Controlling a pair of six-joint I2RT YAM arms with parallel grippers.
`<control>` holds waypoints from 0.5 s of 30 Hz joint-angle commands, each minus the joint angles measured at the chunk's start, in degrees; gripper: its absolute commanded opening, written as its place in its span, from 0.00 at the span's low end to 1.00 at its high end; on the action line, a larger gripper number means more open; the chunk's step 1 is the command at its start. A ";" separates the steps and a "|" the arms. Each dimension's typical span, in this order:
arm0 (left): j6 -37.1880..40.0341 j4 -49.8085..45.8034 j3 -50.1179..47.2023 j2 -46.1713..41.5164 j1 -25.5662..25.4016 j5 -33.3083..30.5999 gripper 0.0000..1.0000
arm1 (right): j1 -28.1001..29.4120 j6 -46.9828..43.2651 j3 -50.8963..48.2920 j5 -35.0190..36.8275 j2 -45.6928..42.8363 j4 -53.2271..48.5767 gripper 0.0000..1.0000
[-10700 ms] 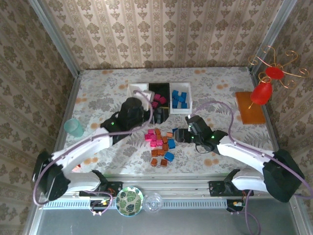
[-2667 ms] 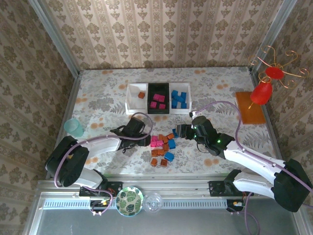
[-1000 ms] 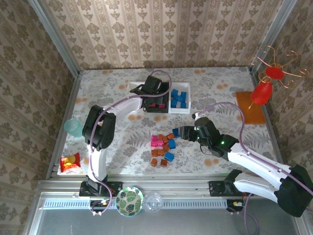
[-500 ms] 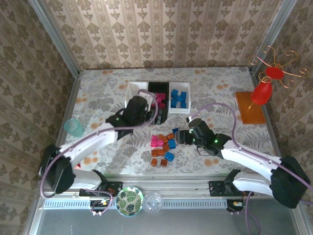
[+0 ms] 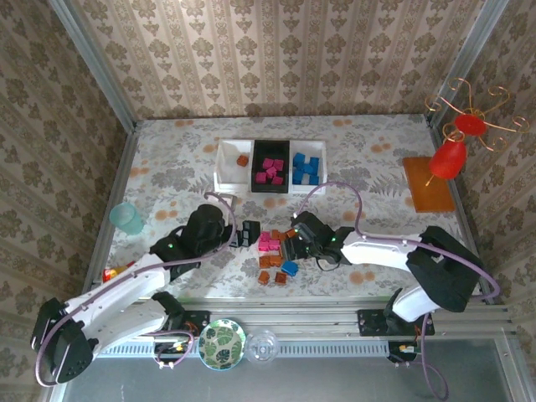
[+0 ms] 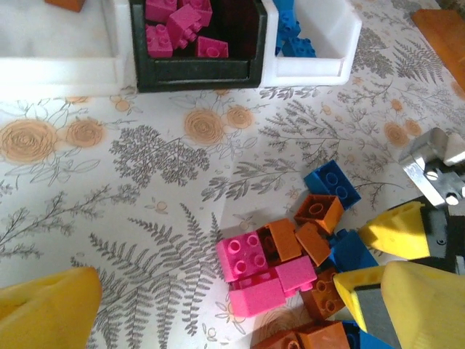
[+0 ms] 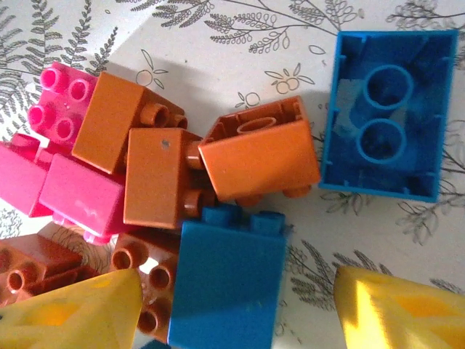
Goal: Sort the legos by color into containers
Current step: Move the lego to the bottom-center of the table.
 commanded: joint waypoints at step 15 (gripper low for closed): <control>-2.37 0.18 -2.56 -1.06 -0.02 -0.71 1.00 | -1.40 2.08 -4.50 4.75 -6.16 -1.10 0.68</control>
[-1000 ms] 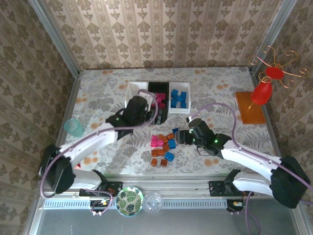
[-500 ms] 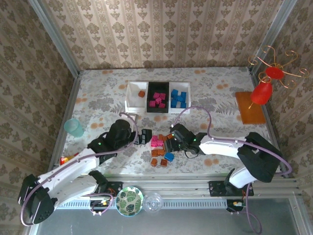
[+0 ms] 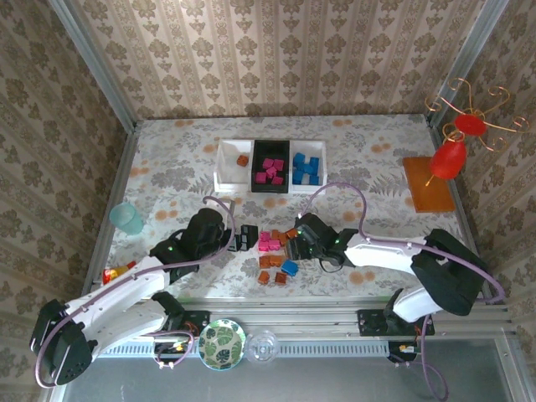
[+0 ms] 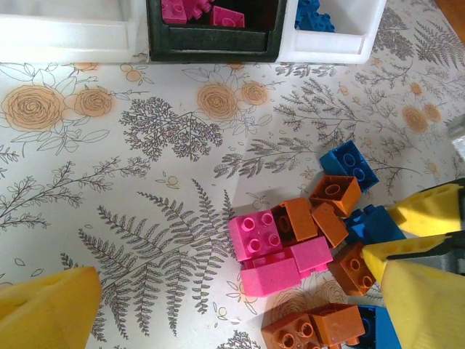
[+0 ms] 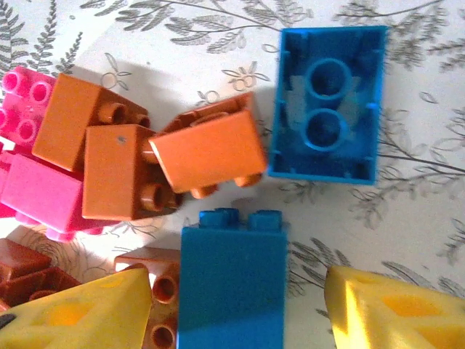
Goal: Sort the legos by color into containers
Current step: Move the lego to the bottom-center of the table.
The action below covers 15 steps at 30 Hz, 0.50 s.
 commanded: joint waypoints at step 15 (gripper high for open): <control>-1.88 2.26 -2.03 -0.34 0.04 0.37 1.00 | -2.68 2.52 -2.93 -2.02 -2.05 2.68 0.61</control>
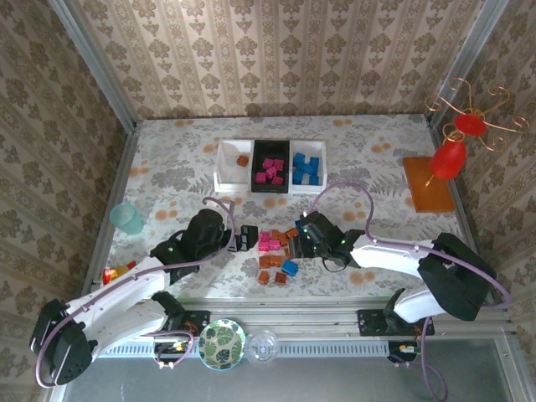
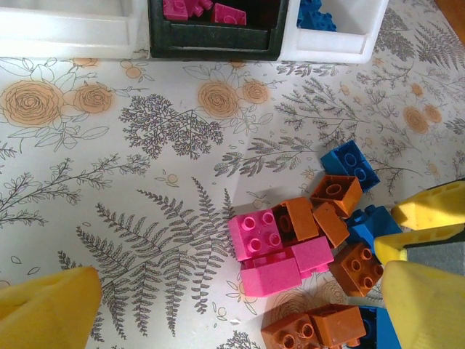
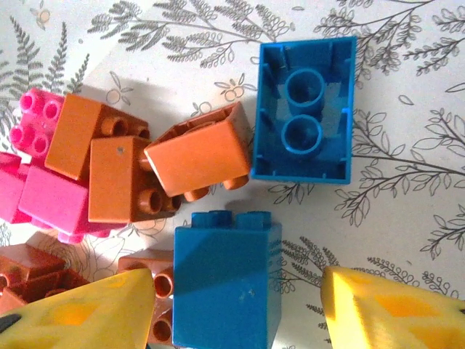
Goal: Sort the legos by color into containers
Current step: Move the lego to the bottom-center of the table, then pick up the lego from the bottom-center of the table.
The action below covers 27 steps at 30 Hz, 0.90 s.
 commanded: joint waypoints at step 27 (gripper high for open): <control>-0.71 -0.23 -1.24 0.01 0.17 0.35 1.00 | -2.03 -4.98 1.43 -2.45 -3.00 -5.21 0.28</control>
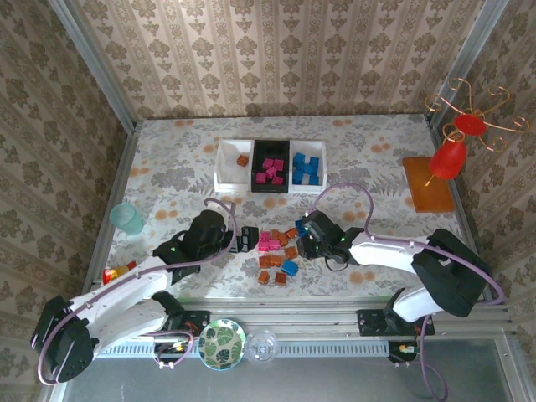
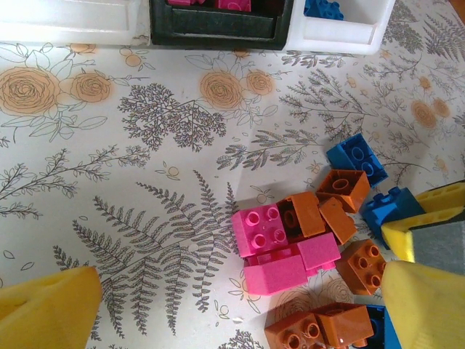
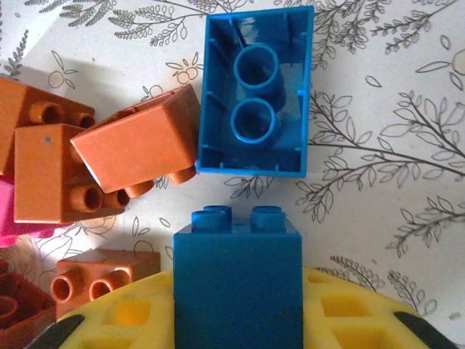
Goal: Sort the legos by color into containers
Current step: Pick up the lego from the bottom-center of the table, then place the lego in the container.
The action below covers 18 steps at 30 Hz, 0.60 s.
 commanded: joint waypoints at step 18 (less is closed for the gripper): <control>-2.07 -1.57 -2.35 -1.15 -0.55 1.94 1.00 | -16.68 -8.26 42.04 3.97 20.37 -11.59 0.23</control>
